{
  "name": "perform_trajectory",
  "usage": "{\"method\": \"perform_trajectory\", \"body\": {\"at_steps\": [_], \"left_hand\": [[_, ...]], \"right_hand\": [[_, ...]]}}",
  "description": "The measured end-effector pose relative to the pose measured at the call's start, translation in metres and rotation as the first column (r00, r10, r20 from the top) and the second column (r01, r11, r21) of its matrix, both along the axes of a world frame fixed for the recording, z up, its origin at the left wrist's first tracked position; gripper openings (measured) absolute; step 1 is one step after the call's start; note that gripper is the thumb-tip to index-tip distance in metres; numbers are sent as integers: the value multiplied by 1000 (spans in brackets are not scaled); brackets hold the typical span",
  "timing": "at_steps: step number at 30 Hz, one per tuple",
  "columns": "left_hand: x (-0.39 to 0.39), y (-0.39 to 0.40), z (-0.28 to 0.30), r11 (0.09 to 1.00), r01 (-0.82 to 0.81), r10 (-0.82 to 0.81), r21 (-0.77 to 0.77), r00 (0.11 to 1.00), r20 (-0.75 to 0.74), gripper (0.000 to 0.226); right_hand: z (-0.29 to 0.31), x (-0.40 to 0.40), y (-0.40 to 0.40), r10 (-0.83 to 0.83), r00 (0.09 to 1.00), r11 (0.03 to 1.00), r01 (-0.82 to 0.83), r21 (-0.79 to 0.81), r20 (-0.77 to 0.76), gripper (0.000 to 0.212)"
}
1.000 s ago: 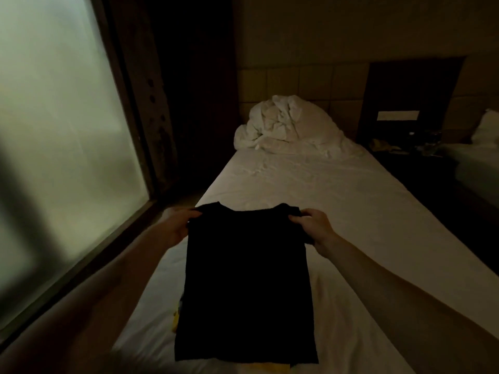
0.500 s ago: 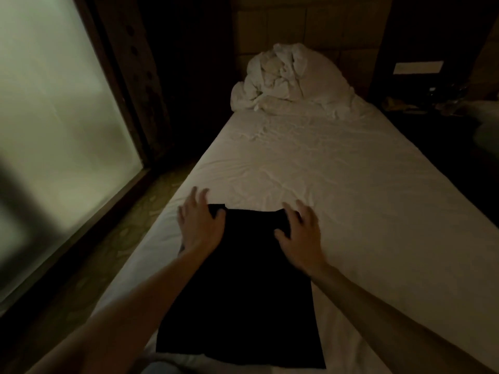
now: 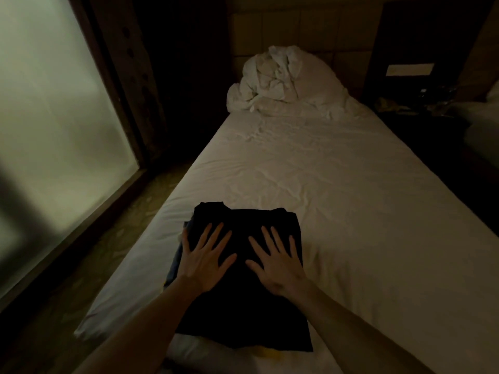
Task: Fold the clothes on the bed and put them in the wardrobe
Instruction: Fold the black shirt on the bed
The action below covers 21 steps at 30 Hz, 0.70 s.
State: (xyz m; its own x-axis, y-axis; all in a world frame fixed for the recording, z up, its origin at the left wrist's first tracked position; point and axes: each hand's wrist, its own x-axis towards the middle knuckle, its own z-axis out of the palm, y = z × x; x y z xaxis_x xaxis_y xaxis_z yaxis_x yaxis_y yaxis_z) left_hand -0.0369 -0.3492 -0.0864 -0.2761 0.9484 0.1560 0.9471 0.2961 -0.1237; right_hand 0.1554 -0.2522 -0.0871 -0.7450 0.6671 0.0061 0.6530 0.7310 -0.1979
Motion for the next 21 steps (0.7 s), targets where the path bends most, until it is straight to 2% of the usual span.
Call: {"method": "perform_trajectory", "body": {"at_steps": [7,10,12,15,18,21], "left_hand": [[-29,29,-25,996,64,-66,55,997,29,62],[-34,31,-23,998,58,-58,5,994,94,63],[-30,28,-14,996,66,-56,-57,985,160,66],[-18,18,13,984,61,-13,-167,961,276,73],[-10,6,55,965,16,81,-261,930,360,81],[-9,-6,92,947,-63,216,-316,850,480,79]], "right_hand": [[-38,-29,28,-10,999,988,17,153,-48,67],[-36,-28,27,-21,1000,993,23,114,-18,67],[-22,-22,22,-22,999,998,21,56,24,69],[11,-12,13,-5,991,984,28,-177,133,73],[49,3,9,-46,994,920,81,-382,101,79],[81,20,8,-152,986,842,162,-514,63,82]]}}
